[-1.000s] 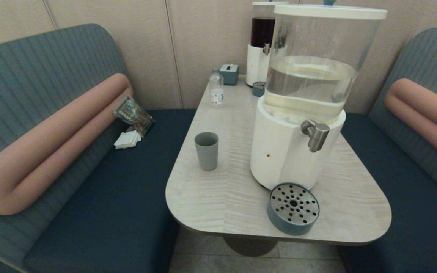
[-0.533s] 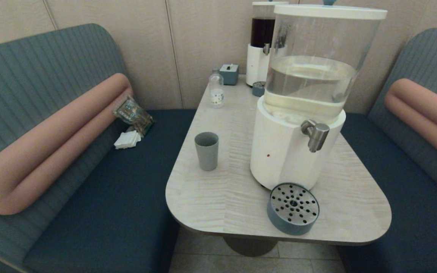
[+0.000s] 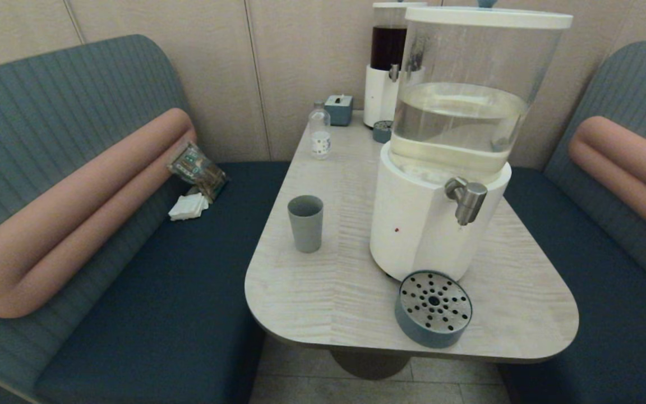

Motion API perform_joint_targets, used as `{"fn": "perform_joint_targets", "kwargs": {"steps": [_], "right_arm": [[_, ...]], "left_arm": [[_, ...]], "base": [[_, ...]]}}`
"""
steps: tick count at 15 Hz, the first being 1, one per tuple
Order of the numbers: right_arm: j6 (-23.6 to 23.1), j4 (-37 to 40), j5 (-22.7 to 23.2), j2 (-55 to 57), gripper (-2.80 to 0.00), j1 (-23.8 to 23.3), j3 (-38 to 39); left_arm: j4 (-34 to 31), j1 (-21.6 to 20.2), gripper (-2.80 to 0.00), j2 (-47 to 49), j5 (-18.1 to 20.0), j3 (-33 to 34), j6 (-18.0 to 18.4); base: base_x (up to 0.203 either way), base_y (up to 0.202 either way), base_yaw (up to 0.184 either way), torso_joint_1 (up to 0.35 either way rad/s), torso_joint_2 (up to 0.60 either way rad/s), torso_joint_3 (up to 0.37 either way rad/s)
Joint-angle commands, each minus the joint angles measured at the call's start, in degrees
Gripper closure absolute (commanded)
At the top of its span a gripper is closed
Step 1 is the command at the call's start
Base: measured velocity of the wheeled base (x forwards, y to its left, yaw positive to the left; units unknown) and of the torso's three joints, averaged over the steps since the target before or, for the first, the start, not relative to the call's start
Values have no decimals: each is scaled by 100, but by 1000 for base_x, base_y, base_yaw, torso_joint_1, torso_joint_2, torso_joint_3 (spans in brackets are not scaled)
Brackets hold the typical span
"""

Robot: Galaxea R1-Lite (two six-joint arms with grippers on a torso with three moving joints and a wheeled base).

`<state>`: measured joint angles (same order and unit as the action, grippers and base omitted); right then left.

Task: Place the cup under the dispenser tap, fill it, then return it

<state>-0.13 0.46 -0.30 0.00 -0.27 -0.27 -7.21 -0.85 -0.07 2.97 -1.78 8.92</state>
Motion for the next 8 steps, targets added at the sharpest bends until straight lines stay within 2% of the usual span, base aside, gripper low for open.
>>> {"fn": "perform_joint_targets", "kwargs": {"steps": [1,8], "right_arm": [[-4,-2,-5,9,0,0,0],[5,-2,-5,9,0,0,0]], "left_arm": [[-18,-3,0,25,1,2,4],[-18,-3,0,25,1,2,4]], "base": [[0,0,0,0,0,0],[0,0,0,0,0,0]]}}
